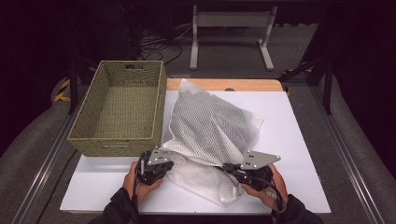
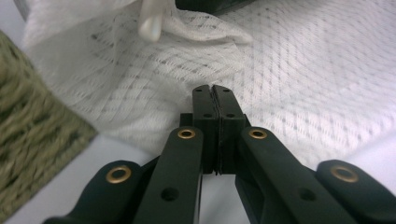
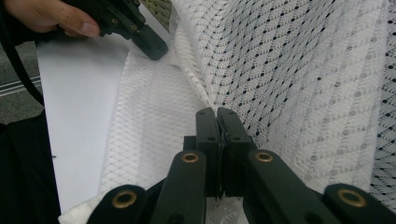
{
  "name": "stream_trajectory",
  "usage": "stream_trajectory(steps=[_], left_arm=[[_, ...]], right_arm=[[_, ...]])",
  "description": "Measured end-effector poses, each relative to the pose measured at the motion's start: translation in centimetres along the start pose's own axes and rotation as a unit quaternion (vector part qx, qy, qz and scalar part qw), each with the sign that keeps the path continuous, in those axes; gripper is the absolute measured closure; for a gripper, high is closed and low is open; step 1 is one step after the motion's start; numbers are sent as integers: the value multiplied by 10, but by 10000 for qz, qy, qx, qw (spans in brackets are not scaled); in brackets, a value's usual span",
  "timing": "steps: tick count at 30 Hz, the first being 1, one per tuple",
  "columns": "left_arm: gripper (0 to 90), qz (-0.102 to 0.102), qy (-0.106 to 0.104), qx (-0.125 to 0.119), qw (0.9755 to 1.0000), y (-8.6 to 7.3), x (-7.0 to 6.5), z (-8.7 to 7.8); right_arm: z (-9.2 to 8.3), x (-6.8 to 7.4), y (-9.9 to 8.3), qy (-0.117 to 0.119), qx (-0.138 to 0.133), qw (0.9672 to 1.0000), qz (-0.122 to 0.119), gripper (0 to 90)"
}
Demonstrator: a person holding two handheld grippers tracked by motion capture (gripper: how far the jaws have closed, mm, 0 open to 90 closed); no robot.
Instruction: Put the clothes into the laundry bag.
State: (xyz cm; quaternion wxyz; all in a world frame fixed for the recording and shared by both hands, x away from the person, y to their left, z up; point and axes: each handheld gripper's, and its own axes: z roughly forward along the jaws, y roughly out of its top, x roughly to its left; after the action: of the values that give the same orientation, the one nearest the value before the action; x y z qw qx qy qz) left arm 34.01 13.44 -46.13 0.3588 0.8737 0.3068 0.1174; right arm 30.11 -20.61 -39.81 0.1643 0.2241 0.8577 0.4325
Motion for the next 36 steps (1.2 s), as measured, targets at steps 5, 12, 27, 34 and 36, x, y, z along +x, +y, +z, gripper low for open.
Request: stream_trajectory(steps=[5, 12, 27, 34, 36], left_arm=[[894, 190, -103, 75, 9997, -8, -9, -12], [878, 324, -334, 42, 9989, -33, -30, -38], [387, 328, 410, 32, 9986, -2, -41, -10], [470, 80, 314, 86, 9994, 2, -27, 1], [591, -12, 227, 57, 9997, 0, -22, -1]], right_arm=[[0, 0, 1, 0, -26, 10000, 0, 888], [3, 3, 2, 97, 0, 9999, -33, 889], [18, 14, 10, 266, 104, 9993, -229, 871], [22, 19, 14, 309, 74, 9991, -280, 864], [22, 18, 13, 317, 69, 9992, -253, 862]])
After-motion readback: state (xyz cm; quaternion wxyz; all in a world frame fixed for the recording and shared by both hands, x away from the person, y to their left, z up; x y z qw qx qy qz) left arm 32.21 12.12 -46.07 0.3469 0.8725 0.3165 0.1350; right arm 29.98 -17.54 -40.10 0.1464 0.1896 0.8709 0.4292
